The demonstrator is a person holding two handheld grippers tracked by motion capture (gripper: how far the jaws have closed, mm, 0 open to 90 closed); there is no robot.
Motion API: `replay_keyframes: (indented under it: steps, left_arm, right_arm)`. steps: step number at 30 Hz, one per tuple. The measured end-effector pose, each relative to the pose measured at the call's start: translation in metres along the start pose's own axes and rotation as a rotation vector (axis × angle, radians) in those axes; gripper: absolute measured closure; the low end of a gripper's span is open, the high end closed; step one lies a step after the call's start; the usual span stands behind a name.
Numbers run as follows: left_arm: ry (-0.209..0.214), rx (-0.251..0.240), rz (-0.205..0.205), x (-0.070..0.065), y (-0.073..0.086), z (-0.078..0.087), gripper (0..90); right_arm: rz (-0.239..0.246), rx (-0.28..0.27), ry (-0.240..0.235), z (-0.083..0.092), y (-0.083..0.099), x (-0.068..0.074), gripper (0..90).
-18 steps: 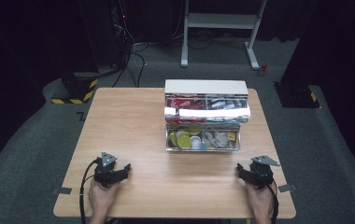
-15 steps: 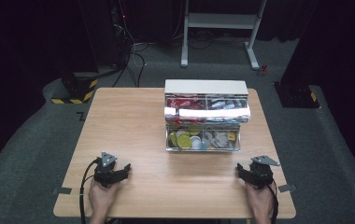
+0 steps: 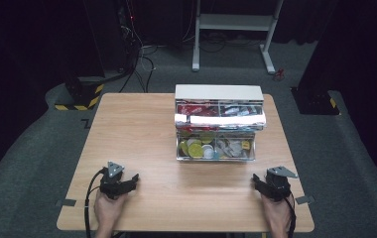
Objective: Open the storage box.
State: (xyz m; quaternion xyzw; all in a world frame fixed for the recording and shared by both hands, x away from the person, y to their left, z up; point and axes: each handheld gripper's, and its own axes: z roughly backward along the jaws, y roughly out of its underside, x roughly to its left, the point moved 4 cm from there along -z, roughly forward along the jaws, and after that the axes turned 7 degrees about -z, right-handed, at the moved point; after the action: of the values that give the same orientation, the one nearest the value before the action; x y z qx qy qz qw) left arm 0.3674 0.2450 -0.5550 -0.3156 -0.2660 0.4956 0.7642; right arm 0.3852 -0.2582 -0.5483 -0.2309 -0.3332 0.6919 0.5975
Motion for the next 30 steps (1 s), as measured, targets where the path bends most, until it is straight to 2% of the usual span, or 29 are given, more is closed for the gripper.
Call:
replay_keyframes:
  steps: [2, 9, 14, 18, 30]
  left_arm:
    - [0.0, 0.0, 0.001, 0.0, 0.0, 0.0, 29.0]
    - [0.0, -0.001, 0.001, 0.0, 0.0, 0.0, 29.0]
    - [0.001, 0.003, -0.003, 0.0, 0.0, 0.0, 29.0]
    - [0.001, 0.003, -0.004, 0.0, 0.0, 0.0, 29.0]
    - [0.004, 0.003, -0.003, 0.0, 0.0, 0.0, 28.9]
  right_arm:
    - [0.009, -0.013, -0.006, 0.001, 0.0, 0.0, 43.6]
    - [-0.014, -0.016, -0.025, 0.003, 0.001, -0.001, 43.6]
    - [0.003, -0.016, -0.048, 0.005, 0.002, 0.003, 44.9]
    - [0.008, -0.048, -0.07, 0.009, 0.001, 0.003, 47.5]
    - [0.017, -0.061, -0.091, 0.014, 0.002, 0.01, 47.3]
